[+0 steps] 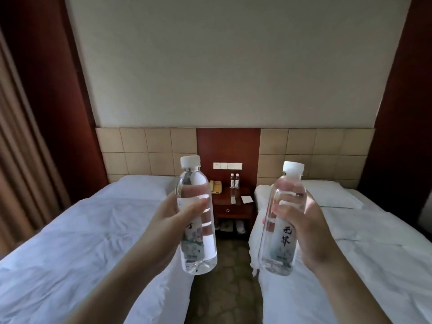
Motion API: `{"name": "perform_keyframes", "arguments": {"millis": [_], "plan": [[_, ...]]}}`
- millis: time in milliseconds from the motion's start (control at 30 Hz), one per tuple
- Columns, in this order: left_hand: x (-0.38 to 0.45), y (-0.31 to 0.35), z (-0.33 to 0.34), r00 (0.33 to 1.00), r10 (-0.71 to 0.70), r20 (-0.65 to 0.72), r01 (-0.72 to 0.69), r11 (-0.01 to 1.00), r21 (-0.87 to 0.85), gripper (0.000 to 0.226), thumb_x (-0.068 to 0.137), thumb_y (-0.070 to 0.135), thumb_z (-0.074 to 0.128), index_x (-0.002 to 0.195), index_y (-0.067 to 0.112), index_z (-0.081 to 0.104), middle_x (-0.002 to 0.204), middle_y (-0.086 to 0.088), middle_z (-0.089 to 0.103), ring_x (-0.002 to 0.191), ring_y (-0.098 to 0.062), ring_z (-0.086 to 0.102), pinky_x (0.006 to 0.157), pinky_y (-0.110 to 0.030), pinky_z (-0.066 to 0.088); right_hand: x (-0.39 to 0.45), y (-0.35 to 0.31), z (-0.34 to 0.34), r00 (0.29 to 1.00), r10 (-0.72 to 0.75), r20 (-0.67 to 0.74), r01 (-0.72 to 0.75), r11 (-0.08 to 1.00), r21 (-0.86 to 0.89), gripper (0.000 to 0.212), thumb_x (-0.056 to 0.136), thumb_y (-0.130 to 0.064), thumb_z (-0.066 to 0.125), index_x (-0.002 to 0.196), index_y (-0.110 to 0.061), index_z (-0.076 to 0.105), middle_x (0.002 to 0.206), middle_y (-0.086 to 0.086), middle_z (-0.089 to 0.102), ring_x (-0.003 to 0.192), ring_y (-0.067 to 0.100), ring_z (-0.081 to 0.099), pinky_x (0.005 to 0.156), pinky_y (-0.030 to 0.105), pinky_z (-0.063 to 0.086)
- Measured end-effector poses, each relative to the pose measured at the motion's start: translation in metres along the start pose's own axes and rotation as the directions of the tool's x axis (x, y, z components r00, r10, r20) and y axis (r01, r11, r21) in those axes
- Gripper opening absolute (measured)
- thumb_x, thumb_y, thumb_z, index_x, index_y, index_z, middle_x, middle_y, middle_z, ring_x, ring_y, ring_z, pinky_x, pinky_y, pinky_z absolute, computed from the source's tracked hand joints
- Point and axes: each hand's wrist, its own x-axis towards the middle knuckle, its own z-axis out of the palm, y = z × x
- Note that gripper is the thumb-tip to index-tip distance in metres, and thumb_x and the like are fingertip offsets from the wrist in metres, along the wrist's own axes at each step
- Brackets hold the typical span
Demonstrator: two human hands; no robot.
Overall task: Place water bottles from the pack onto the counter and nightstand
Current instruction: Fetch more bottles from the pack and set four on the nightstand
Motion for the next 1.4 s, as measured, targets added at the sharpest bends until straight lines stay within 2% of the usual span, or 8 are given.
{"name": "perform_keyframes", "arguments": {"millis": [167, 400, 567, 733, 867, 1100, 1300, 1400], "plan": [[0.093, -0.029, -0.002, 1.000, 0.015, -0.022, -0.016, 1.000, -0.010, 0.042, 0.063, 0.052, 0.078, 0.104, 0.041, 0.072, 0.102, 0.002, 0.076, 0.098, -0.023, 0.074, 0.079, -0.039, 0.061, 0.086, 0.038, -0.011, 0.999, 0.036, 0.016, -0.035, 0.998, -0.050, 0.057, 0.062, -0.028, 0.073, 0.116, -0.017, 0.057, 0.088, 0.008, 0.066, 0.081, 0.031, 0.068, 0.075, 0.050, 0.059], [0.233, -0.082, -0.013, 0.999, 0.028, 0.035, -0.028, 1.000, 0.008, 0.034, 0.071, 0.042, 0.076, 0.105, 0.039, 0.070, 0.098, -0.001, 0.073, 0.094, -0.023, 0.074, 0.072, -0.032, 0.061, 0.215, 0.103, -0.021, 0.998, 0.048, 0.041, -0.044, 0.994, -0.101, 0.048, 0.056, -0.037, 0.074, 0.101, -0.038, 0.060, 0.091, -0.002, 0.066, 0.088, 0.024, 0.068, 0.074, 0.041, 0.058], [0.354, -0.131, -0.030, 0.994, 0.065, 0.089, -0.068, 0.997, 0.034, 0.037, 0.072, 0.032, 0.074, 0.109, 0.031, 0.070, 0.093, -0.002, 0.073, 0.087, -0.019, 0.074, 0.070, -0.028, 0.059, 0.323, 0.161, -0.017, 0.999, 0.050, 0.018, -0.047, 0.991, -0.125, 0.044, 0.058, -0.035, 0.074, 0.100, -0.037, 0.061, 0.086, -0.005, 0.066, 0.082, 0.016, 0.069, 0.069, 0.029, 0.057], [0.487, -0.170, -0.045, 0.991, 0.066, 0.116, -0.080, 0.989, 0.121, 0.040, 0.068, 0.041, 0.074, 0.107, 0.048, 0.066, 0.104, 0.008, 0.073, 0.097, -0.013, 0.073, 0.074, -0.027, 0.061, 0.437, 0.217, -0.015, 0.991, 0.131, -0.030, -0.134, 0.966, -0.222, 0.051, 0.052, -0.049, 0.072, 0.101, -0.050, 0.059, 0.093, -0.015, 0.067, 0.091, 0.005, 0.068, 0.072, 0.027, 0.055], [0.577, -0.204, -0.051, 0.994, 0.068, 0.089, -0.083, 0.980, 0.180, 0.044, 0.063, 0.048, 0.074, 0.105, 0.052, 0.064, 0.103, 0.018, 0.073, 0.094, -0.001, 0.071, 0.063, -0.010, 0.054, 0.517, 0.259, -0.023, 0.985, 0.160, -0.071, -0.172, 0.959, -0.224, 0.053, 0.051, -0.046, 0.074, 0.102, -0.042, 0.059, 0.093, -0.010, 0.068, 0.091, 0.014, 0.070, 0.074, 0.031, 0.056], [0.713, -0.266, -0.054, 0.998, 0.042, 0.041, -0.051, 0.967, 0.249, 0.043, 0.059, 0.055, 0.073, 0.100, 0.058, 0.061, 0.100, 0.024, 0.071, 0.092, 0.005, 0.069, 0.057, -0.009, 0.053, 0.643, 0.333, -0.049, 0.974, 0.192, -0.122, -0.213, 0.958, -0.192, 0.068, 0.048, -0.044, 0.076, 0.112, -0.030, 0.057, 0.098, -0.004, 0.067, 0.098, 0.022, 0.068, 0.091, 0.050, 0.054], [0.845, -0.333, -0.050, 0.999, 0.053, -0.002, -0.050, 0.958, 0.284, 0.040, 0.069, 0.031, 0.078, 0.102, 0.050, 0.065, 0.099, 0.018, 0.074, 0.090, 0.002, 0.071, 0.060, -0.005, 0.050, 0.773, 0.414, -0.083, 0.976, 0.192, -0.098, -0.204, 0.970, -0.131, 0.070, 0.051, -0.040, 0.077, 0.116, -0.028, 0.056, 0.099, 0.000, 0.069, 0.095, 0.022, 0.070, 0.088, 0.047, 0.056], [0.915, -0.368, -0.051, 0.999, 0.029, -0.018, -0.023, 0.957, 0.291, 0.043, 0.068, 0.022, 0.081, 0.107, 0.032, 0.066, 0.098, 0.005, 0.075, 0.090, -0.007, 0.073, 0.065, -0.008, 0.053, 0.844, 0.456, -0.099, 0.975, 0.210, -0.071, -0.218, 0.966, -0.136, 0.069, 0.055, -0.040, 0.077, 0.118, -0.025, 0.055, 0.102, 0.002, 0.069, 0.099, 0.027, 0.069, 0.093, 0.054, 0.054]]}}
